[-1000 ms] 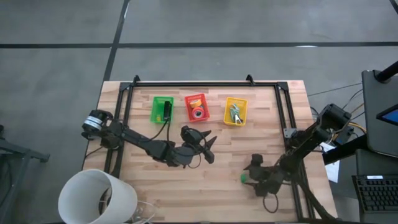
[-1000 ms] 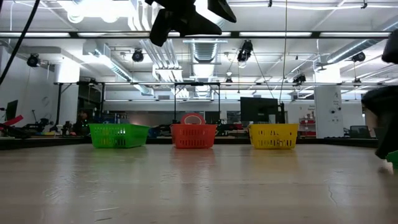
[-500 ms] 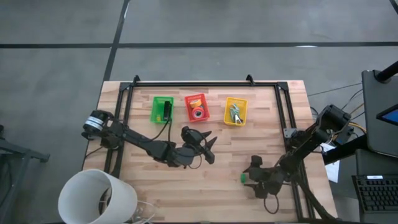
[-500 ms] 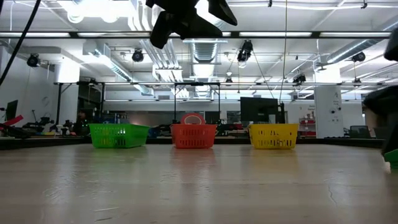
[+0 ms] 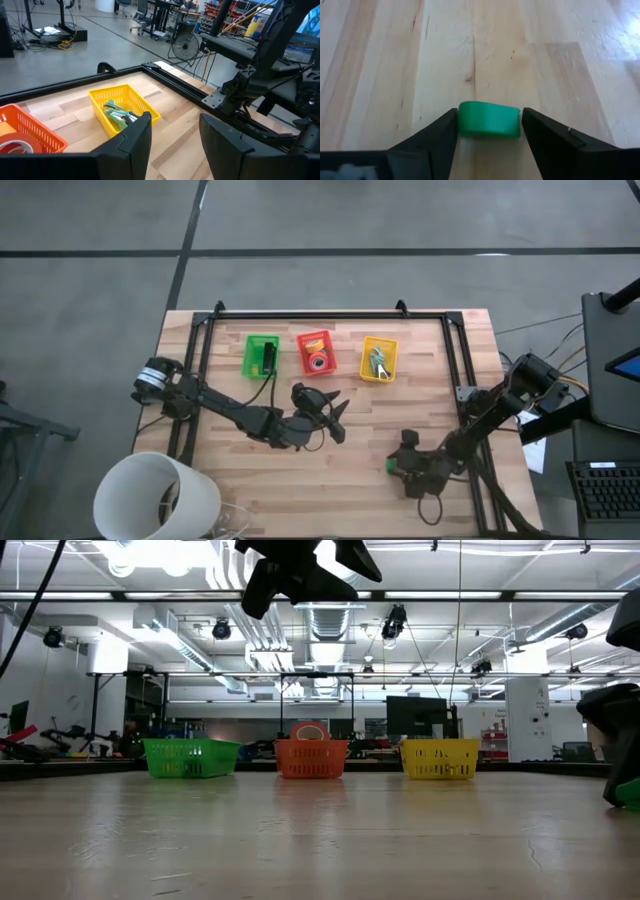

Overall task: Pick and place Stapler, Stapler remover, tape
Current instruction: Put the green stapler into the green bin

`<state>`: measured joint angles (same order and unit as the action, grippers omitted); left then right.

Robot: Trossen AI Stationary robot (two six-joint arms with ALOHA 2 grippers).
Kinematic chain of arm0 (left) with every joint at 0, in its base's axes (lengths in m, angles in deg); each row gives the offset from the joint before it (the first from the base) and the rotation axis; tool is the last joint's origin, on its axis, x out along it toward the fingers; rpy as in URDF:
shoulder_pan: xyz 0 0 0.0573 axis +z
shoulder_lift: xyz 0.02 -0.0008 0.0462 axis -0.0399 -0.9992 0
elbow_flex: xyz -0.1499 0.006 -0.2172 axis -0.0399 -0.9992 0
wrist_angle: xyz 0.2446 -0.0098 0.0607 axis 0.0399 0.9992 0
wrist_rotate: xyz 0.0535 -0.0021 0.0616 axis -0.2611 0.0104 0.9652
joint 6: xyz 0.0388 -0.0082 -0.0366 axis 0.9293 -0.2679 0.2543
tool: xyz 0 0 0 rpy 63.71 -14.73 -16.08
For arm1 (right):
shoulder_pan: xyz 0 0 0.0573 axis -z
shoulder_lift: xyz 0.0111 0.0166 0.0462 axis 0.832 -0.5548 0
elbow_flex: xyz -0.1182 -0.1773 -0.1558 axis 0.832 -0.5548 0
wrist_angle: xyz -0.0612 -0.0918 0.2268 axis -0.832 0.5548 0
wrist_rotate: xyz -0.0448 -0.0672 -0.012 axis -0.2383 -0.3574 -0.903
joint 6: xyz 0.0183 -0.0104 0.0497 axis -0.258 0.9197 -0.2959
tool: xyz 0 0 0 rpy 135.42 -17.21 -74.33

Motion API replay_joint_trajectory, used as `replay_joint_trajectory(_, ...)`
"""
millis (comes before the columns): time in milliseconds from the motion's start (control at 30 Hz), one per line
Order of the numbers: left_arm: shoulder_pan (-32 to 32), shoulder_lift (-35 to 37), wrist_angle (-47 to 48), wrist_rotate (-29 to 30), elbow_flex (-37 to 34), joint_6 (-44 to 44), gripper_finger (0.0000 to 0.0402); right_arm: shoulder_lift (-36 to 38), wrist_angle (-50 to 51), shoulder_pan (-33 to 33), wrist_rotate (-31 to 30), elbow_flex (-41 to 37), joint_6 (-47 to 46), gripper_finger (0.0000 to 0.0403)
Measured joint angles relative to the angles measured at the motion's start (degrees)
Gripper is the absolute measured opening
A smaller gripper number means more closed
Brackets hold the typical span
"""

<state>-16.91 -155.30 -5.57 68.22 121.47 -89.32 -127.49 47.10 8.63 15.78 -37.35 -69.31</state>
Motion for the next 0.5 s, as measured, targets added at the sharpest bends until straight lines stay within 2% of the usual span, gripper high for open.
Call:
replay_joint_trajectory(267,0.0,0.0,0.07,-1.26,0.0,-1.99,0.0167,0.37,0.07,0.71,-1.65,0.13,5.23,0.0166)
replay_joint_trajectory(500,-0.01,0.0,0.33,-8.07,0.0,-3.25,0.0167,0.85,0.89,0.89,-7.02,3.3,17.35,0.0171)
